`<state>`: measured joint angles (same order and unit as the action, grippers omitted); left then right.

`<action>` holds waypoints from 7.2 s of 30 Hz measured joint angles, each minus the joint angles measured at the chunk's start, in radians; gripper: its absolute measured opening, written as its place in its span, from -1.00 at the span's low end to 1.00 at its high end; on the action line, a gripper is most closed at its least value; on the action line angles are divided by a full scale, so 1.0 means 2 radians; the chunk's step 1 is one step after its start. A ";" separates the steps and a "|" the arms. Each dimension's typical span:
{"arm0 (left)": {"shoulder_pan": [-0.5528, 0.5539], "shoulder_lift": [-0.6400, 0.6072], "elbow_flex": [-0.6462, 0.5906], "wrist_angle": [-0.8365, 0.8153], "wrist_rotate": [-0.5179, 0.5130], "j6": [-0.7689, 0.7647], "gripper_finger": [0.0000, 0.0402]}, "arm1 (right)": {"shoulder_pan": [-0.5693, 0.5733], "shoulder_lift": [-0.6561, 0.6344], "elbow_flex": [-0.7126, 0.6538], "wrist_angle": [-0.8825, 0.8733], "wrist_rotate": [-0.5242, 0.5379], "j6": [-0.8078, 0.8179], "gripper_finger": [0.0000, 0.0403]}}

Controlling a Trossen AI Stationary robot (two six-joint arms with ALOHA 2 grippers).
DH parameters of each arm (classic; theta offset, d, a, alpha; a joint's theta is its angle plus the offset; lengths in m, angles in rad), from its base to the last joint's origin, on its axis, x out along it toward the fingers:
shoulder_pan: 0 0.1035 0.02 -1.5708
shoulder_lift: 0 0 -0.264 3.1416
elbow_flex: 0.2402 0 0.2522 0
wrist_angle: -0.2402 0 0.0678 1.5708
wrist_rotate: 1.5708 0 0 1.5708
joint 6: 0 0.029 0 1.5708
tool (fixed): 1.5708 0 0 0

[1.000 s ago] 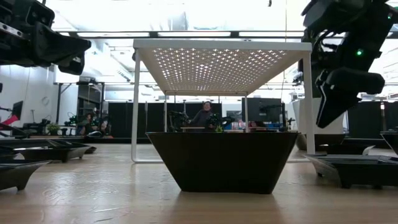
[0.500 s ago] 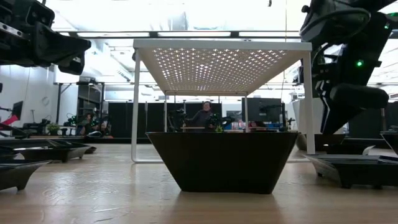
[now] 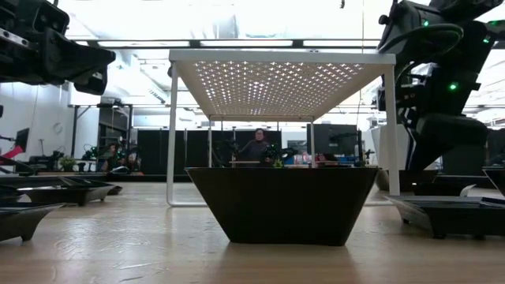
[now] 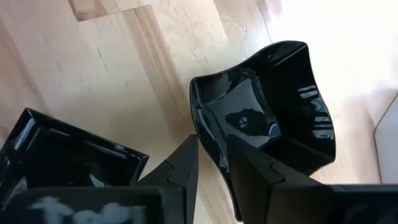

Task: Pick & Place Mini shaped plates
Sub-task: Put the black distorted square plate on the shelf, then stack the black distorted square plate on top of the black distorted square plate on the shelf

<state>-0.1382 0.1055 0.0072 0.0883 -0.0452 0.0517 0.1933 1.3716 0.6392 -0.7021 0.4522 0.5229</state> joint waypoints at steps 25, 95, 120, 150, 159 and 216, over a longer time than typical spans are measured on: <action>0.000 0.000 0.000 0.000 0.000 0.000 -1.00 | -0.011 0.000 -0.001 0.002 -0.004 0.013 -0.96; 0.000 0.000 0.000 0.000 0.000 0.000 -1.00 | 0.009 -0.001 0.286 -0.201 0.132 -0.187 -0.96; 0.000 0.000 0.000 0.000 0.000 0.000 -1.00 | -0.051 -0.001 0.299 -0.034 0.090 -0.435 -0.96; 0.000 0.001 0.000 -0.005 0.000 0.000 -1.00 | -0.071 0.095 0.371 -0.066 0.031 -0.447 -0.96; 0.000 0.001 0.000 -0.005 0.000 0.000 -1.00 | -0.071 0.107 0.370 -0.070 0.025 -0.456 -0.96; 0.000 0.001 0.000 -0.009 0.000 0.000 -1.00 | -0.031 0.070 0.374 -0.112 0.046 -0.316 -0.63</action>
<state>-0.1381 0.1070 0.0072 0.0704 -0.0452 0.0517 0.1323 1.5109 1.3872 -0.9268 0.5449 -0.1097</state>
